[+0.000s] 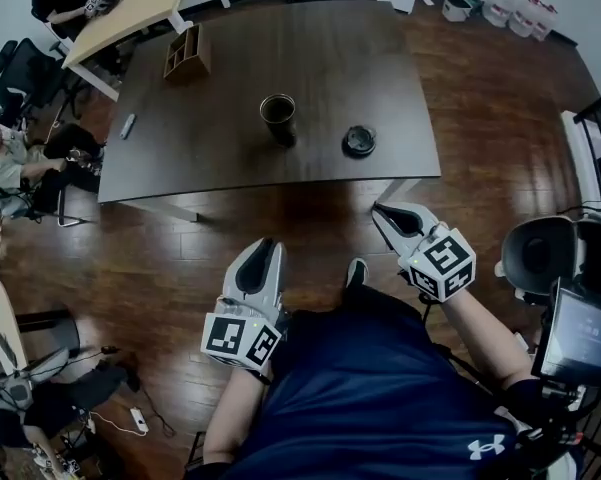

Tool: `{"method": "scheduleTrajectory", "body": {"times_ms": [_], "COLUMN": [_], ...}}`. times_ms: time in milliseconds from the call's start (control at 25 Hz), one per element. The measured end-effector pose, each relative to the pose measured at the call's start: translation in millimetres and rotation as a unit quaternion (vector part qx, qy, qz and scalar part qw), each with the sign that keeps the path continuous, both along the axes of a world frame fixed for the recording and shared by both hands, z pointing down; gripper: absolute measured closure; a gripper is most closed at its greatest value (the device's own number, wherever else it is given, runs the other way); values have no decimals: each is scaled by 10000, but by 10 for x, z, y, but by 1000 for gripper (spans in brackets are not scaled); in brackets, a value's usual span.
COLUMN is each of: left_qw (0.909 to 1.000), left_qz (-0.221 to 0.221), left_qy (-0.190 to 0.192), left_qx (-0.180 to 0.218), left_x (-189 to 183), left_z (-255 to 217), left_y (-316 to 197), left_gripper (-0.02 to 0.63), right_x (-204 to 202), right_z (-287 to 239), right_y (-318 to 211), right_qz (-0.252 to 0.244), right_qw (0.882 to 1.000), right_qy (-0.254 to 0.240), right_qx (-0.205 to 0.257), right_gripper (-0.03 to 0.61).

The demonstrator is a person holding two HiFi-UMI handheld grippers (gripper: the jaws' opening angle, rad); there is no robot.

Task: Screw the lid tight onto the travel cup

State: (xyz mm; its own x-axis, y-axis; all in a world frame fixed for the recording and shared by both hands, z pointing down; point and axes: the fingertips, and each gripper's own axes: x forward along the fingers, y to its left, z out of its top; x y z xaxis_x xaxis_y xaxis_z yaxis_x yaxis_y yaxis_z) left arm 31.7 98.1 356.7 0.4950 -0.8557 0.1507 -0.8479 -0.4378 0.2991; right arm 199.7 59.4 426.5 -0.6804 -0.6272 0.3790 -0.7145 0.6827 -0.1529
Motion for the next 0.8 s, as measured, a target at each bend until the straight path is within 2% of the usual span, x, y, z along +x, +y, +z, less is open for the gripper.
{"method": "scheduleTrajectory", "body": {"times_ms": [200,360,440,520,640,800], "left_qw": [9973,9939,9900,9838,9766,9773], "left_qz": [172,346,549,808,1097,1093], "left_qy": [-695,-934,-1101,-1291,-1440,-1294], "left_qx": [-148,-468,-692,-942,-1160,-1269], "left_x": [170,25,-43,-91,-137,-217], "left_z": [182,567,848,1109,1316,1383], "left_y": [-589,-1097,-1306,-1474,-1600,-1614], "left_gripper": [477,392,346,308,302,303], "right_x": [218,165,123,108,89,143], "right_z": [259,679,949,1182,1483,1878], "right_y": [-837,-1392,-1567,-1726,-1909,-2124], "right_qz": [-496,-1014,-1346,-1649,-2098,-2500], "right_qw": [9953,9771,9636,9462,9160,8778], "right_qy": [824,1865,2311,2784,3401,4011], "right_qx": [98,119,51,-70,-364,-777], "right_gripper": [430,317,263,238,238,238]}}
